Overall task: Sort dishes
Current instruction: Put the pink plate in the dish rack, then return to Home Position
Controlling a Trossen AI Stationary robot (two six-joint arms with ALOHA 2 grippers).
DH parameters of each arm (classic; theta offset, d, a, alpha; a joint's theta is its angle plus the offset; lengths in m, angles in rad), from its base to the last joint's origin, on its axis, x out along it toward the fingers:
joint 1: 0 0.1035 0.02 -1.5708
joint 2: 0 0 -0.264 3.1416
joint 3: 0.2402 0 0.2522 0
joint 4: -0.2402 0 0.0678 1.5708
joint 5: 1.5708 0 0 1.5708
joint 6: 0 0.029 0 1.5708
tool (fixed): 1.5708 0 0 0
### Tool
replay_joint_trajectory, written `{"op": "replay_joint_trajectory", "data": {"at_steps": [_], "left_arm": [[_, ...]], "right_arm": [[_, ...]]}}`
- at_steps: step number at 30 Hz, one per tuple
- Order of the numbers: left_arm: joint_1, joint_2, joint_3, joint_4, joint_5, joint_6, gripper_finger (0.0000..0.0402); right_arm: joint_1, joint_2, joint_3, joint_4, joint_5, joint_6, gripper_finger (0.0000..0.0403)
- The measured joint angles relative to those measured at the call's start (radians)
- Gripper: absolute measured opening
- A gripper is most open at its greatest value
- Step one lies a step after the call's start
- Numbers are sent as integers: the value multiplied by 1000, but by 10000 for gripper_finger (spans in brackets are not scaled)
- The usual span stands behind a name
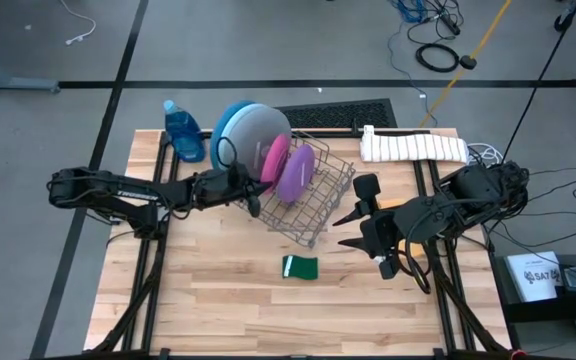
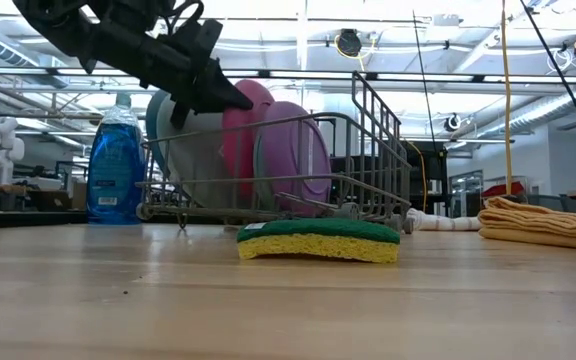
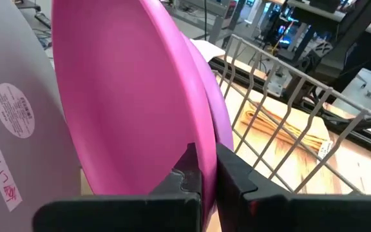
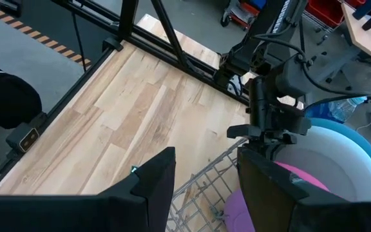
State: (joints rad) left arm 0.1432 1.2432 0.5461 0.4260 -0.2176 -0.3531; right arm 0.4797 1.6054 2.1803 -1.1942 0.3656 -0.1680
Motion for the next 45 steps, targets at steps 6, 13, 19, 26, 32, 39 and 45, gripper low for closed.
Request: {"op": "replay_joint_trajectory", "data": {"at_steps": [6,13,19,26,32,39,45], "left_arm": [[0,0,0,-2,0,1,21],[-2,0,0,-1,0,37,25],[-2,0,0,2,-1,23,86],[-2,0,0,25,-47,20,184],[-1,-8,0,89,-53,83,197],[-2,-104,2,135,-47,177,198],[-2,-189,2,116,-47,197,198]], "right_arm": [[0,9,0,2,0,4,160],[0,14,0,1,0,14,160],[0,15,0,0,0,18,160],[0,15,0,-2,0,18,160],[0,15,0,-15,-1,26,160],[0,15,0,-20,-5,26,160],[0,15,0,-23,-5,25,160]]}}
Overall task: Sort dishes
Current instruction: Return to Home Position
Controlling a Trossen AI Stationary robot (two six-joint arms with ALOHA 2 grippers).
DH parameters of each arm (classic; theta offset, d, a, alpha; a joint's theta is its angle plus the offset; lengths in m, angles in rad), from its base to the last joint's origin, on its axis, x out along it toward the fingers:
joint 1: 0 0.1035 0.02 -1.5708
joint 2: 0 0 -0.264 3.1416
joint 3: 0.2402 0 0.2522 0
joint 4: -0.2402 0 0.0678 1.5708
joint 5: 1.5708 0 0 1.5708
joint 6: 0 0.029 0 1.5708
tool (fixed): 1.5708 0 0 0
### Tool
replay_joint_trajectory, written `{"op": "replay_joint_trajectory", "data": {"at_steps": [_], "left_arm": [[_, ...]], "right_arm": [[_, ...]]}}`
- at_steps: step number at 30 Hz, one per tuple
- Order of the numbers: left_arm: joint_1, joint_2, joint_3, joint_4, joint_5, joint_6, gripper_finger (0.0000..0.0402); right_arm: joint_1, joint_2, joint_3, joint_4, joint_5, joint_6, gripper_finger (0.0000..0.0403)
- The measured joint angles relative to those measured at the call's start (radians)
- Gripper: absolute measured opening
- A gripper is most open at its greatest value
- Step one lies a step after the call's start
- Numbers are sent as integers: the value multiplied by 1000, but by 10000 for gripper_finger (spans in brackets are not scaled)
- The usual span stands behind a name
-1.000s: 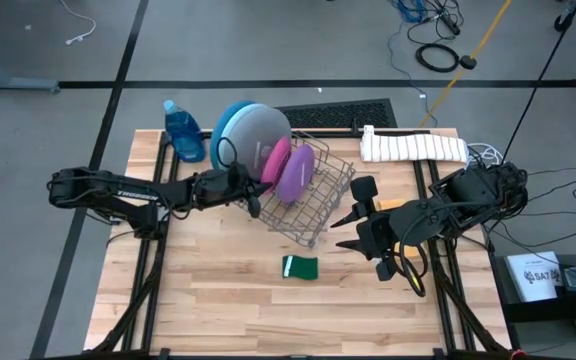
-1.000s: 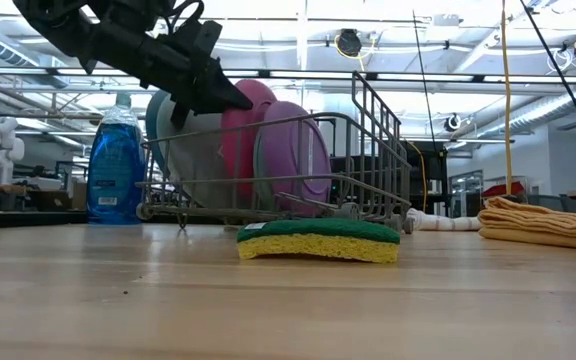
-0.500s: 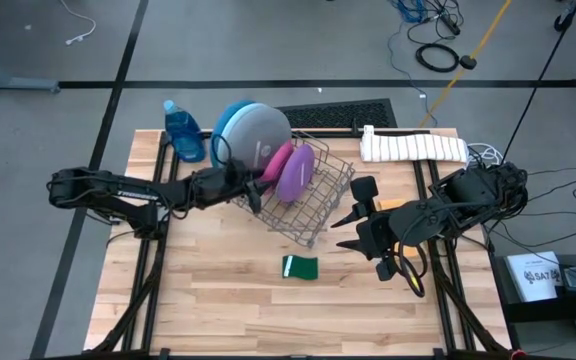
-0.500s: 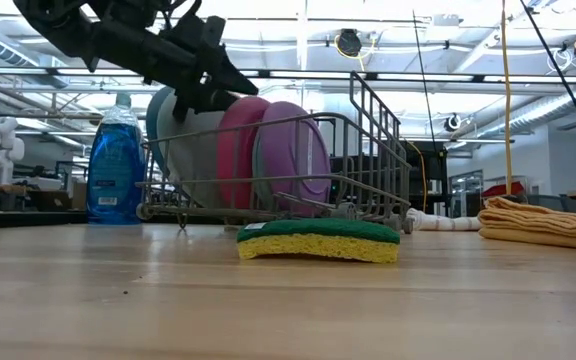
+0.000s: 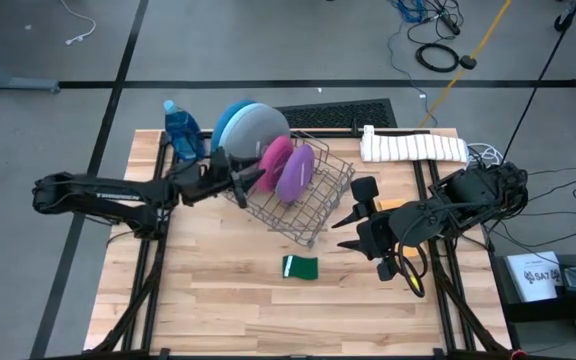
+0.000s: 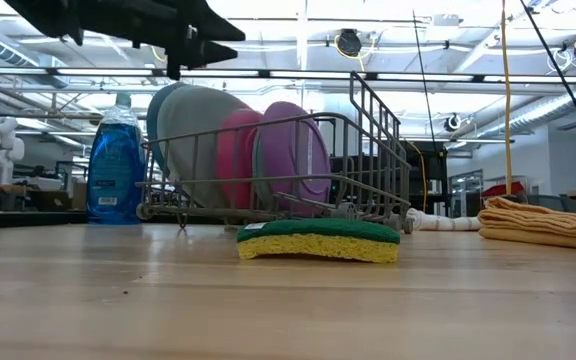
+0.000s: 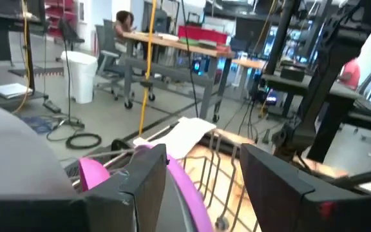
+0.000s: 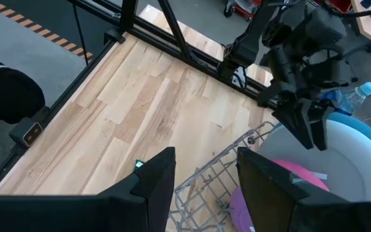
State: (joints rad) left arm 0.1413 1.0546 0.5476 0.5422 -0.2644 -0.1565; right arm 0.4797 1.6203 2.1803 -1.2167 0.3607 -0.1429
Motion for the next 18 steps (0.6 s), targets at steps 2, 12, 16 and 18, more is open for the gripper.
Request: {"op": "replay_joint_trajectory", "data": {"at_steps": [2,12,16,18], "left_arm": [[-3,-18,0,-33,13,-10,198],[-86,-44,0,-197,26,-40,198],[-112,-43,0,-194,20,-45,198],[-123,-43,0,-194,18,-46,198]], "right_arm": [[0,0,-7,1,0,0,160],[0,1,-122,20,3,1,160],[-1,-1,-216,105,5,0,160],[-7,0,-278,175,0,-1,160]]}}
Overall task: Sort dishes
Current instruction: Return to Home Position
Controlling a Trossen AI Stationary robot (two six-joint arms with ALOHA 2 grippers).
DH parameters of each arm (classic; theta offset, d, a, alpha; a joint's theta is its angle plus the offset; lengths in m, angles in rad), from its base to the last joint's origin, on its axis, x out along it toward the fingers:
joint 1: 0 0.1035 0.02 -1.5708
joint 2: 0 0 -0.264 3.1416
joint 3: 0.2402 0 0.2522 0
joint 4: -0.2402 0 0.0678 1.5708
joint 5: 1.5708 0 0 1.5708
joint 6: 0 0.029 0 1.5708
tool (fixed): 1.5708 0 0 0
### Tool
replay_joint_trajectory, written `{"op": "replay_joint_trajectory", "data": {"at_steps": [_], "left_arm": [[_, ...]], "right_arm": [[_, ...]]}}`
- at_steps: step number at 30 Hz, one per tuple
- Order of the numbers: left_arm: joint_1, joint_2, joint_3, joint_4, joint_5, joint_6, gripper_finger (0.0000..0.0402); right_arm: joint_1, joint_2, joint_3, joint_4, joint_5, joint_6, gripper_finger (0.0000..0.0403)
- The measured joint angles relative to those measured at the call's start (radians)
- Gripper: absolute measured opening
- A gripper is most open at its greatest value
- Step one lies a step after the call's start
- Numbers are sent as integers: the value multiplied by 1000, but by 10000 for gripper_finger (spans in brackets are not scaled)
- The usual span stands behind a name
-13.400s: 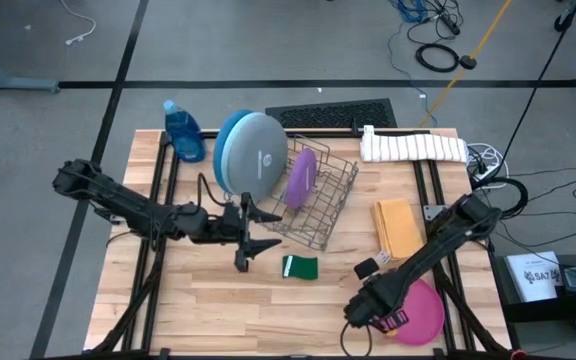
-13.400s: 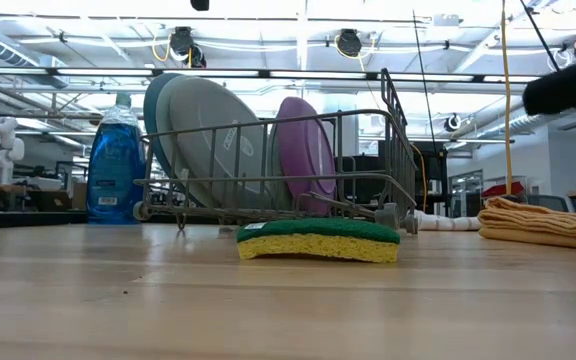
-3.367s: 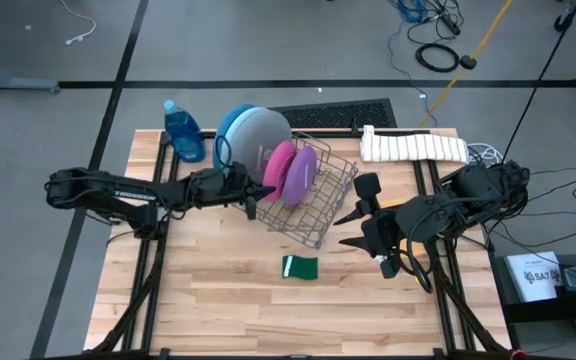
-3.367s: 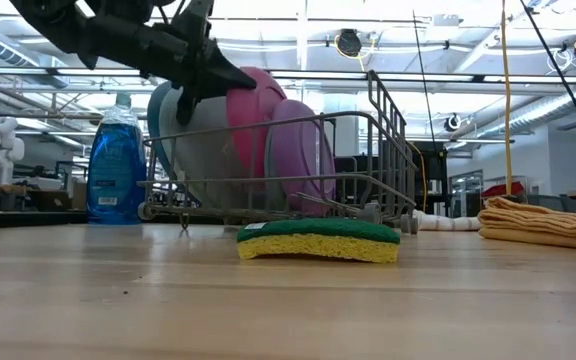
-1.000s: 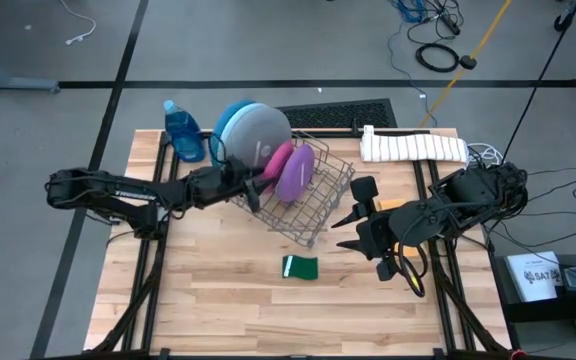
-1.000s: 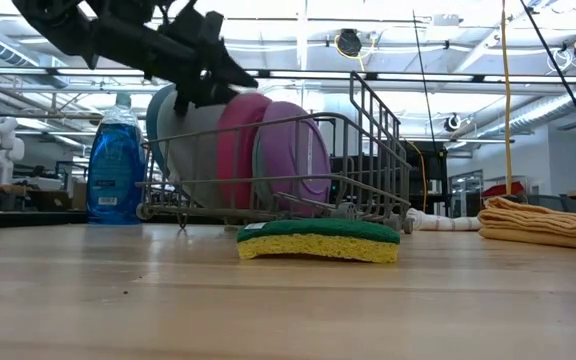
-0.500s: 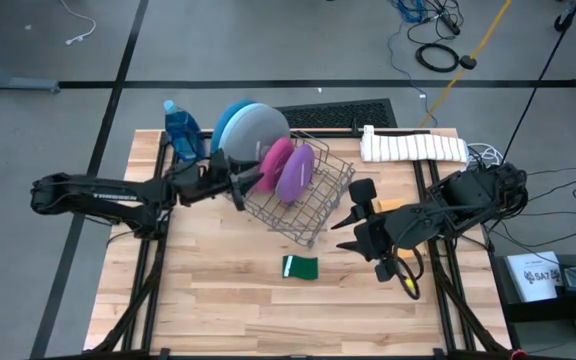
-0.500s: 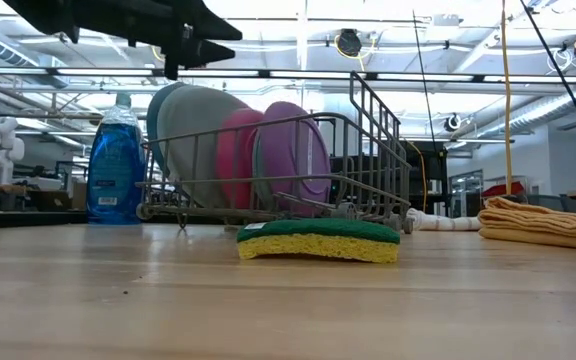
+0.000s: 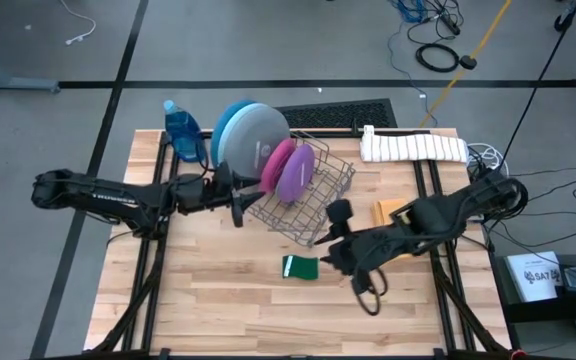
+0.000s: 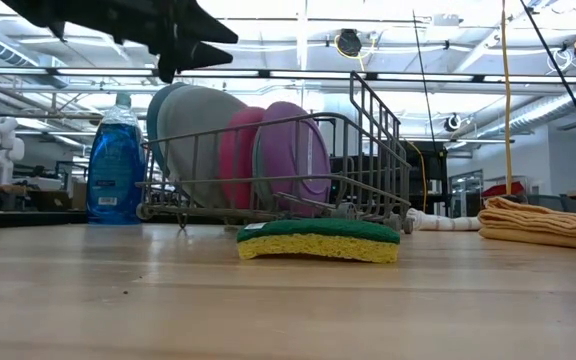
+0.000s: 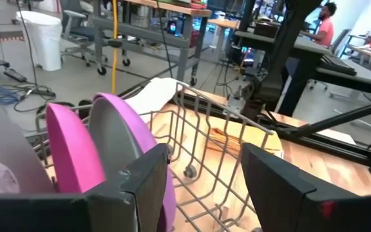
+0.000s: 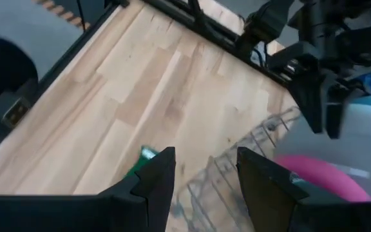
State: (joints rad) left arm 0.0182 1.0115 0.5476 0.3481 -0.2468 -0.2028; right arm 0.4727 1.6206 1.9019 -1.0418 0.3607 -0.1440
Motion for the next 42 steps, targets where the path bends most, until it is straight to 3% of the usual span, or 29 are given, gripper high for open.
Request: {"op": "replay_joint_trajectory", "data": {"at_steps": [10,13,16,18,20,27,32,36,42], "left_arm": [[-147,1,0,0,-47,-80,198],[-223,1,0,0,-156,-80,198],[-304,8,-1,1,-343,-47,198],[-350,11,-12,11,-469,7,195],[-377,11,-37,42,-533,39,185],[-407,-16,-143,268,-520,164,98],[-414,-73,-189,289,-505,208,13],[-422,-140,-215,295,-505,223,7],[-450,-237,-217,290,-513,324,3]], "right_arm": [[-58,1,-357,498,-153,8,160],[-80,1,-390,542,-150,42,160],[-90,-3,-399,586,-135,48,159],[-81,-12,-400,634,-91,8,153],[-70,-29,-399,668,-47,-36,143],[-29,-91,-398,662,32,-112,82],[-9,-160,-454,624,93,-113,15],[3,-276,-616,704,141,-102,6],[8,-536,-971,974,143,-99,2]]}}
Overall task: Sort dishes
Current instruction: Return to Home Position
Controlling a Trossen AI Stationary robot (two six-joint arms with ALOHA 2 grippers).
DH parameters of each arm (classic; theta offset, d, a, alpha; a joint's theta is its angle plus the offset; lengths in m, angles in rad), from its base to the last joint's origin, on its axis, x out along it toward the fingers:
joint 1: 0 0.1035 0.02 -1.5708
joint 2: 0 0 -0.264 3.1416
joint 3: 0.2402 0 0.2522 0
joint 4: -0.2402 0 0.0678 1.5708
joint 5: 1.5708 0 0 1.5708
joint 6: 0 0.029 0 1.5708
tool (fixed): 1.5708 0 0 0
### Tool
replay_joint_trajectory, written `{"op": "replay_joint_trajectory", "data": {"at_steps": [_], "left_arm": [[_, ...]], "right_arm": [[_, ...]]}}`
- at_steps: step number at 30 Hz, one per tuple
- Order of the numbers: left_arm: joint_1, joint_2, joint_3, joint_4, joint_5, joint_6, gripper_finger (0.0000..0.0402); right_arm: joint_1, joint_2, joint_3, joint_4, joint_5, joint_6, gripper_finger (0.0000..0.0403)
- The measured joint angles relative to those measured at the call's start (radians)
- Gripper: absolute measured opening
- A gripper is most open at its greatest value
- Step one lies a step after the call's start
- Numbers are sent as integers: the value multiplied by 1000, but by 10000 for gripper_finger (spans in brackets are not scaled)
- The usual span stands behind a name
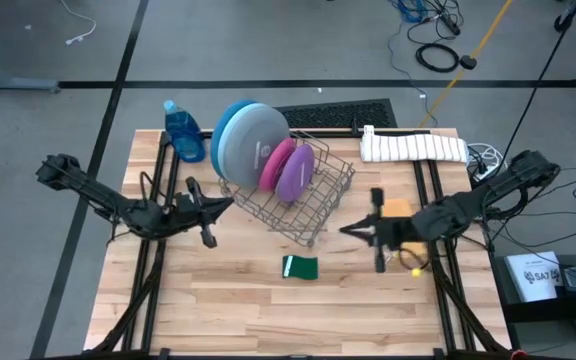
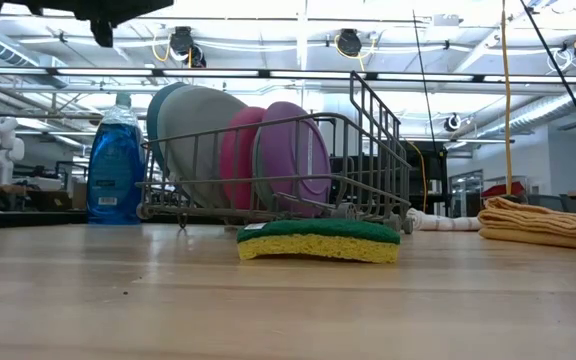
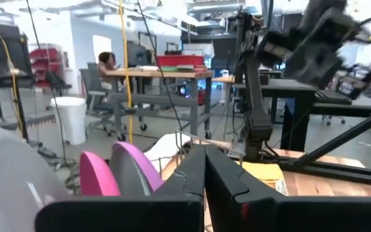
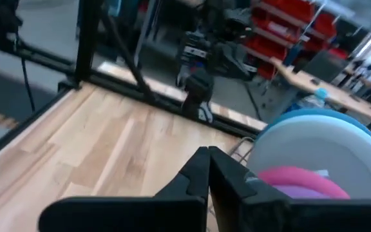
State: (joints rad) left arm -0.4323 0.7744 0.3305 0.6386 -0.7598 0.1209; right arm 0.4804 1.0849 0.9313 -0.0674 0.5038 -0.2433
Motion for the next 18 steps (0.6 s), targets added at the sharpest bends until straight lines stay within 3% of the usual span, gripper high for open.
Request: {"op": "replay_joint_trajectory", "data": {"at_steps": [9,18], "left_arm": [[-5,-121,0,-175,-44,17,3],[-4,-188,0,-245,-49,76,3]], "right_arm": [[-1,-438,-486,328,55,-5,1],[-10,-730,-790,468,106,-15,1]]}}
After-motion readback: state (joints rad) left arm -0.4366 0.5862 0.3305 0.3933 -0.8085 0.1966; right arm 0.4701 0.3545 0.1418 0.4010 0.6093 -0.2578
